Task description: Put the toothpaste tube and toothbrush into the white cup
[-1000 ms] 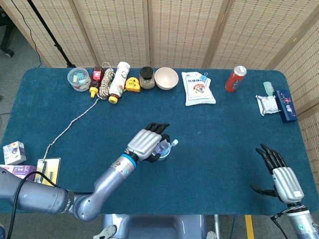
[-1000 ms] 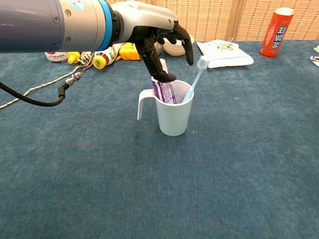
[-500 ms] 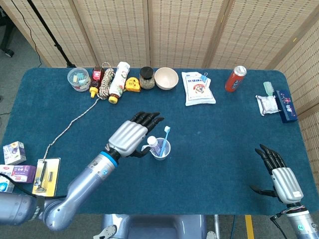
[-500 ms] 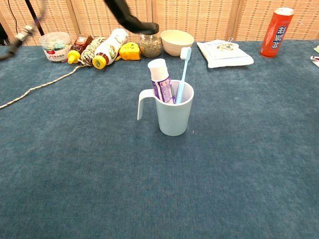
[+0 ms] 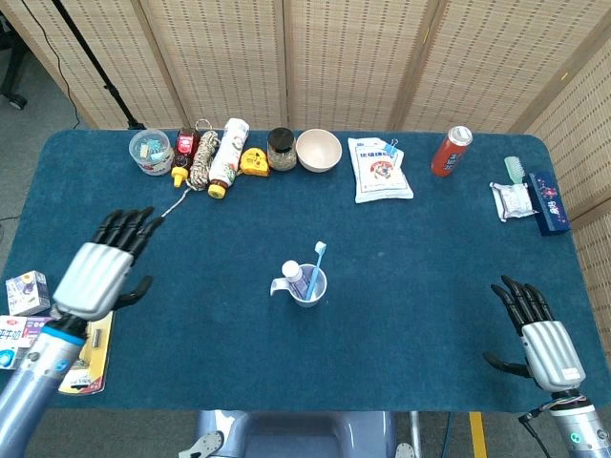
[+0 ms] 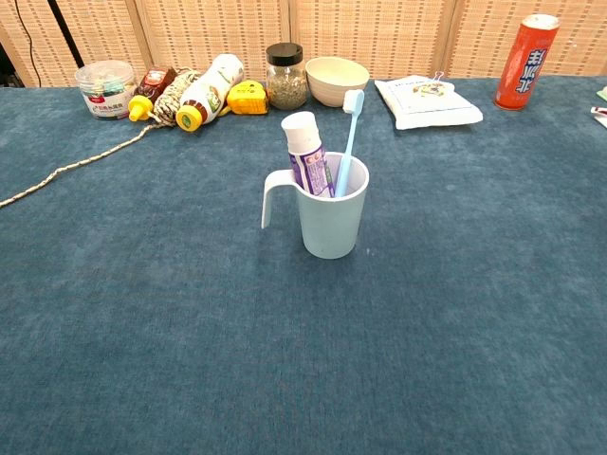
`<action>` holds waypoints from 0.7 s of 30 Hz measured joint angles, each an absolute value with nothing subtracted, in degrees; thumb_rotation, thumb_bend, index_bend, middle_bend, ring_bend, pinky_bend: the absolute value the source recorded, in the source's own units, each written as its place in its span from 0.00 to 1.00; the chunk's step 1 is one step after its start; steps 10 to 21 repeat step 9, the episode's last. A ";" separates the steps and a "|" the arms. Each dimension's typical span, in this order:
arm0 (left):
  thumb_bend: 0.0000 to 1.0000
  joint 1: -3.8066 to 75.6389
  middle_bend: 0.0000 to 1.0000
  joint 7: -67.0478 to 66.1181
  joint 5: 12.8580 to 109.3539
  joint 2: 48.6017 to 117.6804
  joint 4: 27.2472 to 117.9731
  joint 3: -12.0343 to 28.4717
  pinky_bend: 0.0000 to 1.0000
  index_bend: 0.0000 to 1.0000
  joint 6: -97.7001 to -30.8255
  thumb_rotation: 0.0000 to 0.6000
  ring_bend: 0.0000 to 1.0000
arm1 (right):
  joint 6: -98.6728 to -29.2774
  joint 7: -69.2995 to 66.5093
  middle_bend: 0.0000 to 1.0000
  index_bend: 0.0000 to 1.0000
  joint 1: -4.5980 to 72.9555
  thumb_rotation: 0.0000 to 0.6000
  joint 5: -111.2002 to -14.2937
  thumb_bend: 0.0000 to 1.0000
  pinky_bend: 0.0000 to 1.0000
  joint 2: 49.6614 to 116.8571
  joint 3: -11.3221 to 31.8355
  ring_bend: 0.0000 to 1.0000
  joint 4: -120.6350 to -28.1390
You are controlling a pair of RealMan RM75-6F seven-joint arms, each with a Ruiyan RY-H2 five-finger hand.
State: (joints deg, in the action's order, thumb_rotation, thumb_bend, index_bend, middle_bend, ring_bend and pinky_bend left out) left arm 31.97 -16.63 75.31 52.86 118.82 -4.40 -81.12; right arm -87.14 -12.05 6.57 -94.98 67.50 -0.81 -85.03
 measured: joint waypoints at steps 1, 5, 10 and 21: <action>0.35 29.71 0.00 -14.47 77.32 53.30 115.85 -5.33 0.00 0.00 -82.60 1.00 0.00 | -87.21 -10.83 0.00 0.00 6.48 1.00 -94.80 0.07 0.00 67.57 -0.69 0.00 -85.03; 0.35 21.80 0.00 -5.00 81.46 56.57 101.90 -8.44 0.00 0.00 -89.00 1.00 0.00 | -87.59 -7.12 0.00 0.00 6.07 1.00 -94.12 0.07 0.00 67.78 -0.14 0.00 -85.45; 0.35 12.98 0.00 4.69 82.81 62.02 88.94 -10.20 0.00 0.00 -94.29 1.00 0.00 | -88.00 -5.90 0.00 0.00 5.81 1.00 -94.16 0.07 0.00 67.76 -0.01 0.00 -85.76; 0.35 12.98 0.00 4.69 82.81 62.02 88.94 -10.20 0.00 0.00 -94.29 1.00 0.00 | -88.00 -5.90 0.00 0.00 5.81 1.00 -94.16 0.07 0.00 67.76 -0.01 0.00 -85.76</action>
